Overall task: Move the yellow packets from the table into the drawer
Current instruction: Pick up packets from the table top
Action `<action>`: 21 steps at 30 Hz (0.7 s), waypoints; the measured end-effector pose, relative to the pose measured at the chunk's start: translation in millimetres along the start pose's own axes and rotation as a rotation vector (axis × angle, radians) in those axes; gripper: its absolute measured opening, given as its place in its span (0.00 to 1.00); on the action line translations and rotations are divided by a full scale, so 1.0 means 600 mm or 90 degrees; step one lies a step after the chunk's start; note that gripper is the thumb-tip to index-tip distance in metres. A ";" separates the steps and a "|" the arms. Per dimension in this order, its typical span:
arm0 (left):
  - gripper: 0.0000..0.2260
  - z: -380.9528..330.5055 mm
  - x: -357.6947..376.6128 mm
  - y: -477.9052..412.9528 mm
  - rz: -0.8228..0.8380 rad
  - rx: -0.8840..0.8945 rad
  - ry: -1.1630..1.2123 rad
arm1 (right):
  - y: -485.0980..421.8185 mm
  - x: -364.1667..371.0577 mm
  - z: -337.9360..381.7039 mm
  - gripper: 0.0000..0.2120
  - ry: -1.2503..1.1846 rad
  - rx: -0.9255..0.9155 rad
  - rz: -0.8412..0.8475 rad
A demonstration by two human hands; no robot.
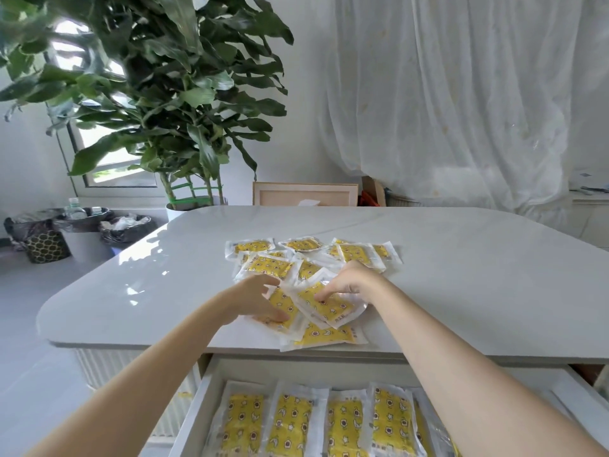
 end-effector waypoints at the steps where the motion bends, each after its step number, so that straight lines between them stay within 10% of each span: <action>1: 0.34 -0.002 0.001 0.001 -0.006 0.002 0.007 | 0.005 0.003 0.003 0.44 0.013 0.000 0.002; 21: 0.29 0.008 -0.004 0.053 -0.172 -0.042 0.345 | 0.055 -0.004 0.010 0.45 -0.241 -0.089 -0.020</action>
Point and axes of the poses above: each hand's wrist, its own y-axis away from the middle knuckle, its own x-axis out of the palm, z = x × y, the point moved 7 cm from there along -y, towards the middle knuckle, and after that the axes turned 10 degrees about x, right-handed, at the moved point
